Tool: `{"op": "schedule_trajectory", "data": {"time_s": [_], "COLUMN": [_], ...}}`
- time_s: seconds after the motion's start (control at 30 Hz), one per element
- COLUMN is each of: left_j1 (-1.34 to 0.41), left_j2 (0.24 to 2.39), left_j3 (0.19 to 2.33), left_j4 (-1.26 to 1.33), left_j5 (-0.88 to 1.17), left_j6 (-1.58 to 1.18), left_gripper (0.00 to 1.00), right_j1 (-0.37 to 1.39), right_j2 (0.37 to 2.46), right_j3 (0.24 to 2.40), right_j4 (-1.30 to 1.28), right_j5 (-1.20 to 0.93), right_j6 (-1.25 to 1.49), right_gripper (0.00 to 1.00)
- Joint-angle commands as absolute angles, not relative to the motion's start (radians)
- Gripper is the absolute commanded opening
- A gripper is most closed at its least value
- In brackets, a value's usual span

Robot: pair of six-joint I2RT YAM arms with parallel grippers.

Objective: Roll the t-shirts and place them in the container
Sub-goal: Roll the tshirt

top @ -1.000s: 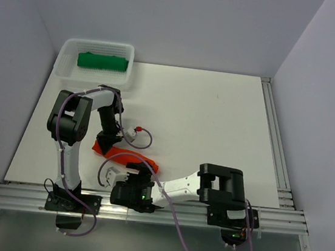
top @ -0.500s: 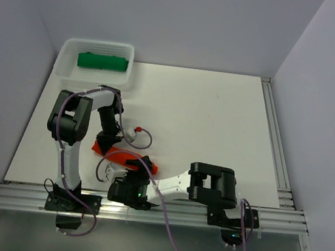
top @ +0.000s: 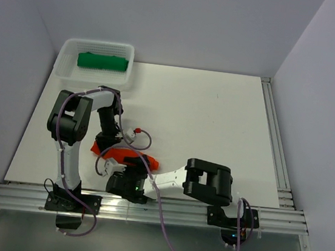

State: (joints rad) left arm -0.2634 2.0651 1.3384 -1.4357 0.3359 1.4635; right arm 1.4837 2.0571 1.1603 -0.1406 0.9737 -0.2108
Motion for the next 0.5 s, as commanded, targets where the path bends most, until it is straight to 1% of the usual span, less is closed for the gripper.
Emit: {"op": "schedule_trajectory", "data": {"time_s": [0.0,0.03,0.17,0.2,0.23,0.27,0.3,0.33,0.4,0.43,0.47], "left_j1": [-0.264,-0.264,-0.264,-0.264,-0.264,-0.264,-0.264,-0.264,-0.262,-0.261,-0.261], "left_j2": [2.095,2.095,2.094,2.092,2.092,2.088,2.086,2.085,2.066,2.057,2.04], "left_j3": [1.289,1.289,1.284,1.282,1.282,1.284,1.287,1.289,1.293,1.296,1.298], "left_j4": [-1.255,-1.255,-1.25,-1.25,-1.247,-1.244,-1.244,-1.243,-1.239,-1.236,-1.235], "left_j5": [0.248,0.247,0.252,0.252,0.256,0.267,0.275,0.281,0.308,0.316,0.327], "left_j6": [1.534,1.531,1.531,1.532,1.532,1.532,1.531,1.531,1.531,1.531,1.529], "left_gripper": [0.0,0.0,0.0,0.0,0.0,0.0,0.01,0.05,0.1,0.17,0.21], "right_j1": [1.444,1.436,1.417,1.416,1.417,1.417,1.417,1.416,1.417,1.416,1.416], "right_j2": [2.117,2.112,2.094,2.092,2.094,2.097,2.1,2.102,2.094,2.088,2.077], "right_j3": [1.12,1.115,1.094,1.094,1.095,1.097,1.097,1.098,1.097,1.097,1.091], "right_j4": [-0.189,-0.186,-0.175,-0.175,-0.176,-0.176,-0.179,-0.181,-0.179,-0.179,-0.181], "right_j5": [0.596,0.565,0.48,0.477,0.465,0.462,0.462,0.459,0.443,0.43,0.42], "right_j6": [-0.134,-0.13,-0.121,-0.118,-0.115,-0.115,-0.11,-0.107,-0.103,-0.1,-0.097], "right_gripper": [0.67,0.65,0.42,0.4,0.31,0.24,0.22,0.14,0.11,0.1,0.08]}}
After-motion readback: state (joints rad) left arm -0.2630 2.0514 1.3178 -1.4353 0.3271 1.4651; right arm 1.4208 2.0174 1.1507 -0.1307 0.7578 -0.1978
